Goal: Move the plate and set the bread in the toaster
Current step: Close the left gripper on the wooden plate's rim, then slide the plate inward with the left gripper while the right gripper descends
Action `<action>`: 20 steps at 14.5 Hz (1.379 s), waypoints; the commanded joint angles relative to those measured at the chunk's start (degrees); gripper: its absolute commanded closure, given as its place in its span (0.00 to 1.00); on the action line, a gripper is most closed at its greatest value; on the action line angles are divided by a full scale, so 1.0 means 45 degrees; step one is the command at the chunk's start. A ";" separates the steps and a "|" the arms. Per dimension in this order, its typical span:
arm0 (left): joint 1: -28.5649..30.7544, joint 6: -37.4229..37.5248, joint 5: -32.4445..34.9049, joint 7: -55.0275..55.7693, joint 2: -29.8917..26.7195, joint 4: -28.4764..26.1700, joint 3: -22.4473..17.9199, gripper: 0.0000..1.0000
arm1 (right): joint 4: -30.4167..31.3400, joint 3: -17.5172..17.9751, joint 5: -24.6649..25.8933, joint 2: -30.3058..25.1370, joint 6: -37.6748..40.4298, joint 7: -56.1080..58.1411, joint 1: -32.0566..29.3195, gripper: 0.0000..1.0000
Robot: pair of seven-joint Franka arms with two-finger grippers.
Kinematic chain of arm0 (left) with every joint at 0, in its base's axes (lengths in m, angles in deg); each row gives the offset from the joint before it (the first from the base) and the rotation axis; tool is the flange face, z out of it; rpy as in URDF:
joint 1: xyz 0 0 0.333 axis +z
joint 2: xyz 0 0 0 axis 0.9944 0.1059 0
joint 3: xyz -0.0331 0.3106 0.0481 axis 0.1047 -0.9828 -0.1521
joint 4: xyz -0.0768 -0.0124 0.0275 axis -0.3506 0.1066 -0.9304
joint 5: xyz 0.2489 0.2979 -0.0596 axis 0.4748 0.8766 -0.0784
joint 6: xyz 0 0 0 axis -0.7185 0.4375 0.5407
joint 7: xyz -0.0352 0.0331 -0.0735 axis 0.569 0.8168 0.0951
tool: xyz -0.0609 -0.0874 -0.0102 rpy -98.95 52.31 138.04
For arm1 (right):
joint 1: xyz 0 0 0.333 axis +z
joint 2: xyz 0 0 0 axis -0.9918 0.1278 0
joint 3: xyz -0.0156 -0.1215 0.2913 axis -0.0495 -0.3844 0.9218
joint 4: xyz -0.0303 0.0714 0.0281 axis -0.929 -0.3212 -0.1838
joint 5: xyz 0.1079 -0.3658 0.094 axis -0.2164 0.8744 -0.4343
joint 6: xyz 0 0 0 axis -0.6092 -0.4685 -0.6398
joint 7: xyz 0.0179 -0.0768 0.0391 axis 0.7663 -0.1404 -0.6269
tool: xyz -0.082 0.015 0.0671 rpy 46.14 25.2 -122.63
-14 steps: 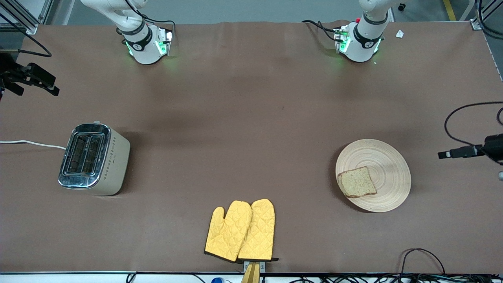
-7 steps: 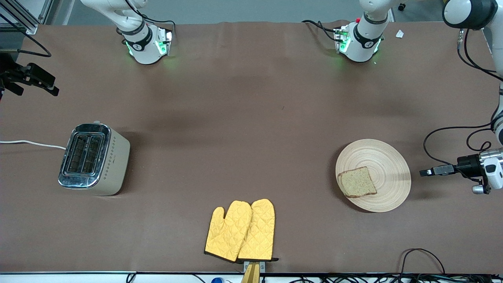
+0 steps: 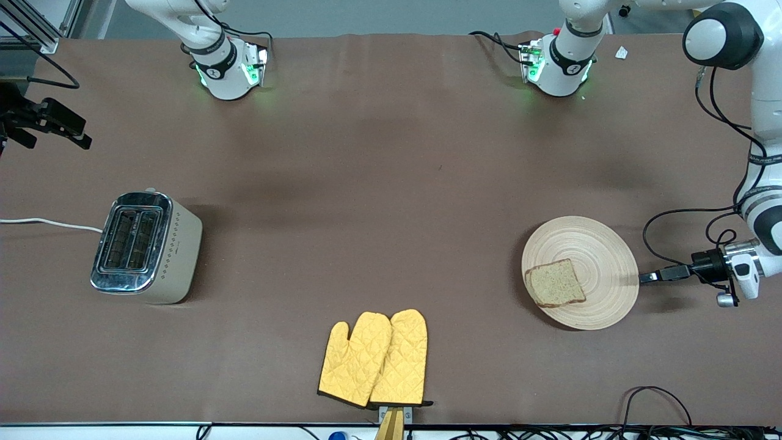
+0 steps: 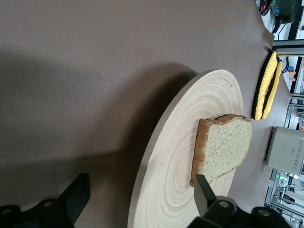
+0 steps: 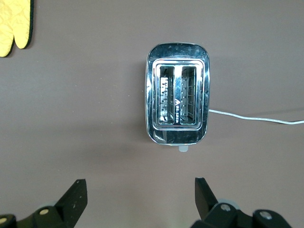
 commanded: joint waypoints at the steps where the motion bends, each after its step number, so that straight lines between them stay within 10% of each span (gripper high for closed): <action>1: 0.0053 0.0186 -0.0109 -0.0363 0.0139 0.0283 0.0053 0.22 | 0.0074 0.0020 -0.0205 -0.0128 0.0038 -0.0055 -0.0102 0.00; 12: 0.0034 0.1045 -0.0051 -0.2041 0.0569 0.0264 0.0053 1.00 | 0.0093 0.0020 -0.0205 -0.0128 0.0038 -0.0055 -0.0102 0.00; 20: -0.0005 0.3091 -0.0148 -0.2845 0.0355 0.0283 0.1281 1.00 | -0.0042 0.0000 -0.0186 0.0105 -0.0020 0.0235 -0.0122 0.00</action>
